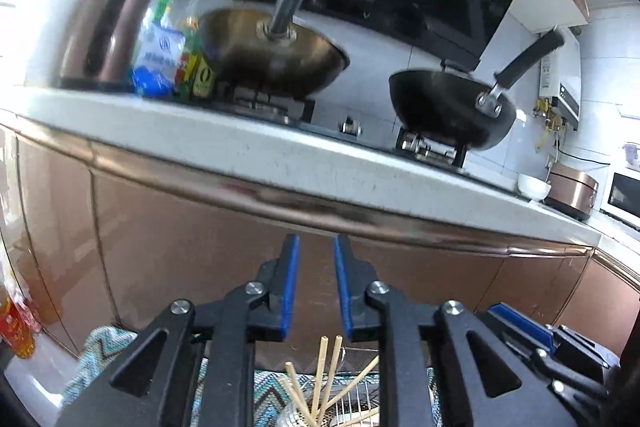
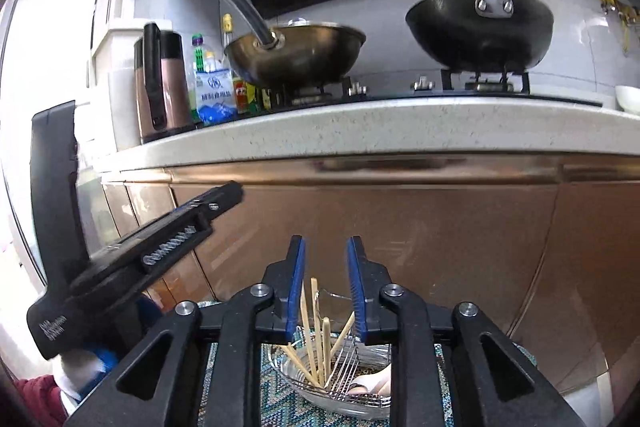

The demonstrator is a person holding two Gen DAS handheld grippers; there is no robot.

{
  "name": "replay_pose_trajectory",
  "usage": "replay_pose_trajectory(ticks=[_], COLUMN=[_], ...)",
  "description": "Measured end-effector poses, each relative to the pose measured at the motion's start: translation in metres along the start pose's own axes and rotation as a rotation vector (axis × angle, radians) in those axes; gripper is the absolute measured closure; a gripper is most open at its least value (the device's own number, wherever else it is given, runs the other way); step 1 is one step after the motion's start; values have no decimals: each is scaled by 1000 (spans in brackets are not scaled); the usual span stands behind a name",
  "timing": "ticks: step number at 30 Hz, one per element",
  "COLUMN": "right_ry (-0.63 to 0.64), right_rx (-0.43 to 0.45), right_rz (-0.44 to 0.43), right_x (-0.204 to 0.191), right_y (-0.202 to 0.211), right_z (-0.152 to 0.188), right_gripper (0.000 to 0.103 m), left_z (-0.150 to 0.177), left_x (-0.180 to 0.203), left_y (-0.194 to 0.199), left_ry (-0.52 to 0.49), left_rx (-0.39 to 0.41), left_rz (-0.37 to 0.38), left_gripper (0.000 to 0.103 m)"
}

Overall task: Organize utensils
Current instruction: 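Open both tools to release the chopsticks into the holder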

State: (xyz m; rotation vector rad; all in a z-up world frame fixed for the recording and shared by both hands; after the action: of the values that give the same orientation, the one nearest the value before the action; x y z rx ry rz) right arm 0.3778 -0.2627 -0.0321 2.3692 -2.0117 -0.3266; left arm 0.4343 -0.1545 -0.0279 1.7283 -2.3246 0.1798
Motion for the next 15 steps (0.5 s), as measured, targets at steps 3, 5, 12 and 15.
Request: replay_pose_trajectory(ticks=[3,5,12,15], right_ry=[-1,8,37,50], right_rx=[23,46,109,136], right_rz=[1,0,-21,-31], right_x=[-9,-21,-64,-82], right_y=[19,37,97,123], right_z=[-16,-29,-65,-77], right_gripper=[75,73,65,61], left_z=[-27,-47,-102,-117], left_x=[-2,-5,-16,-23], left_y=[28,49,129,159], left_ry=[-17,-27,-76,-88], left_rx=[35,67,121,139], left_rz=[-7,-19,-40,-56], left_gripper=[76,69,59,53])
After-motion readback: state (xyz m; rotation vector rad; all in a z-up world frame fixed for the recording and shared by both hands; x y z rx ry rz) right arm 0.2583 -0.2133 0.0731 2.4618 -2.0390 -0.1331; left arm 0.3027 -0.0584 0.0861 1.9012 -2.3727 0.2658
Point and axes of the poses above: each gripper's, at about its wrist camera, not at the fingertips, and y roughly against the way its jaws point, x to its right, z to its underside, the point moved 9 cm from there along -y, roughly the way its jaws point, and after that the axes turned 10 degrees about x, right-handed, at the moved point
